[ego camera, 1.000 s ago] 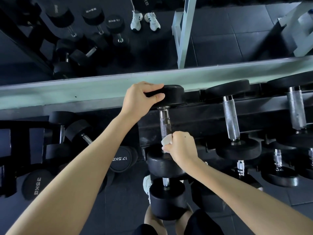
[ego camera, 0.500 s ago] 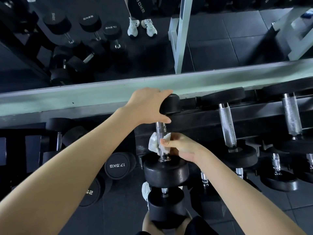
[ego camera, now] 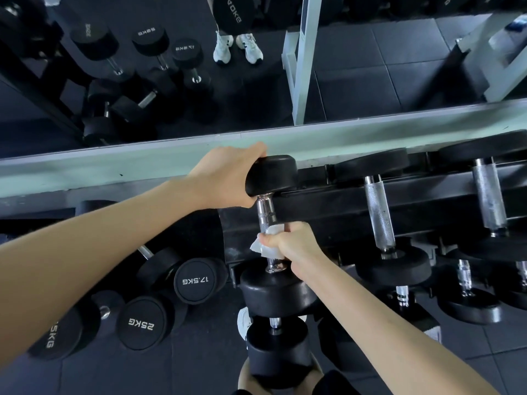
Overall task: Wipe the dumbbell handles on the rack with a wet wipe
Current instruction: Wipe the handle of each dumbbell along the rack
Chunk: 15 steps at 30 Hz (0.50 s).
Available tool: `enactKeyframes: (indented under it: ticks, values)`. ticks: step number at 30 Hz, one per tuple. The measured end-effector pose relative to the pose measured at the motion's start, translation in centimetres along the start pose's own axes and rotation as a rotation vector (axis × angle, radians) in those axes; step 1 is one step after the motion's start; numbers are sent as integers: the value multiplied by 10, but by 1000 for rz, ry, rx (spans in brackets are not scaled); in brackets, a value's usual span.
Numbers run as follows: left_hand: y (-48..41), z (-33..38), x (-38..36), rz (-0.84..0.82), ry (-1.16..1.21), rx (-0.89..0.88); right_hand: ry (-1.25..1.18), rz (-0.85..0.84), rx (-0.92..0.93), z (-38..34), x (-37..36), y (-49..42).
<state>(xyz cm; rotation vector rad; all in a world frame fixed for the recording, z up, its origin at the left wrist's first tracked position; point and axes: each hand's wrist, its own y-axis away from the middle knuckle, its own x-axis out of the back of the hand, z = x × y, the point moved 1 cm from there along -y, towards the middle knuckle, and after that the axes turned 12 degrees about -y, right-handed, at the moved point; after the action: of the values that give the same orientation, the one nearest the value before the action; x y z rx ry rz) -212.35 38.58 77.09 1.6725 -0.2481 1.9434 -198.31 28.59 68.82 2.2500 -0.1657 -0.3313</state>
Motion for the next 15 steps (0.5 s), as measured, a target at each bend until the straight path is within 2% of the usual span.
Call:
enactKeyframes:
  ticks: [7, 15]
  values:
    - [12, -12, -11, 3, 262, 53, 159, 141, 109, 16, -4, -7]
    - [21, -23, -21, -20, 226, 66, 450, 205, 307, 17, -15, 3]
